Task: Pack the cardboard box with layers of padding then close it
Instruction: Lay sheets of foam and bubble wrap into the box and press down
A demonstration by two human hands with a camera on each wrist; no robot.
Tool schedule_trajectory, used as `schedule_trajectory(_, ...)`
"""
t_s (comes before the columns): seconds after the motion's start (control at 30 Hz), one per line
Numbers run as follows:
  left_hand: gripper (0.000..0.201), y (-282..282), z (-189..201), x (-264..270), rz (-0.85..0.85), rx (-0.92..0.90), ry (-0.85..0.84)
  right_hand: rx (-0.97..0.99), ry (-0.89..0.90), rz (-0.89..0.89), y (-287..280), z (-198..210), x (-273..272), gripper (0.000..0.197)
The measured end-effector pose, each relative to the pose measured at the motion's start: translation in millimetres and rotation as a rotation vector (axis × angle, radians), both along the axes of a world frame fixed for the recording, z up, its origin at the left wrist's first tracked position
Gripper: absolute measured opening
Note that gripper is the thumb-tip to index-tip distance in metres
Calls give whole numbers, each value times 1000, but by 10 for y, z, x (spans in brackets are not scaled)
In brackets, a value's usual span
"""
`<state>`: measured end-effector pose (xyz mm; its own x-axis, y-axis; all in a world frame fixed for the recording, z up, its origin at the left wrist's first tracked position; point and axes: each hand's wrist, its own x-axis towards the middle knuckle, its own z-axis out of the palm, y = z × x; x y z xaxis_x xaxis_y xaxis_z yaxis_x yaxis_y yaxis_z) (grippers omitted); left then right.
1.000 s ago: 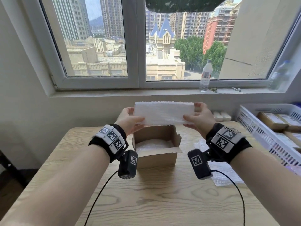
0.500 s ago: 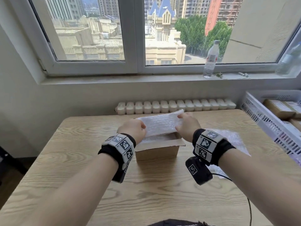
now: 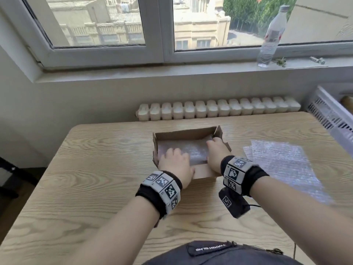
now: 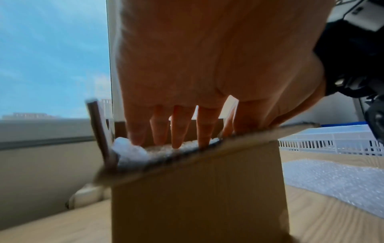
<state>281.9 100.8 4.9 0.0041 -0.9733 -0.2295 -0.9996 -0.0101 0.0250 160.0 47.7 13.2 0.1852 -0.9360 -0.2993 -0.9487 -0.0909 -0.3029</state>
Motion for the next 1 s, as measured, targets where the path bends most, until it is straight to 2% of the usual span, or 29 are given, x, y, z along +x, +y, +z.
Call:
schedule_trajectory(0.13, 54, -23, -171, -65, 54, 111, 29, 45, 55, 28, -2, -18, -1, 12)
schedule_trajectory(0.27, 54, -10, -194, -97, 65, 122, -2, -86, 215, 125, 103, 43, 57, 32)
schedule_trajectory(0.37, 50, -13, -201, -107, 58, 123, -3, -124, 199, 259, 140, 15, 162, 36)
schedule_trajectory(0.43, 49, -31, -210, -92, 59, 130, 9, -82, 139, 285, 145, -64, 248, 34)
schedule_trajectory(0.53, 48, -78, -197, -48, 58, 177, 28, 9, 93, 232, 134, -209, 275, 39)
schedule_trajectory(0.67, 52, -121, -215, -7, 45, 233, 20, 51, 140, 203, 97, -344, 143, 47)
schedule_trajectory(0.77, 60, -177, -244, 28, 43, 284, 8, 138, 210, 257, 28, -370, 106, 52)
schedule_trajectory(1.0, 72, -309, -294, 110, 25, 334, 141, 244, 207, 289, -161, -439, 121, 56)
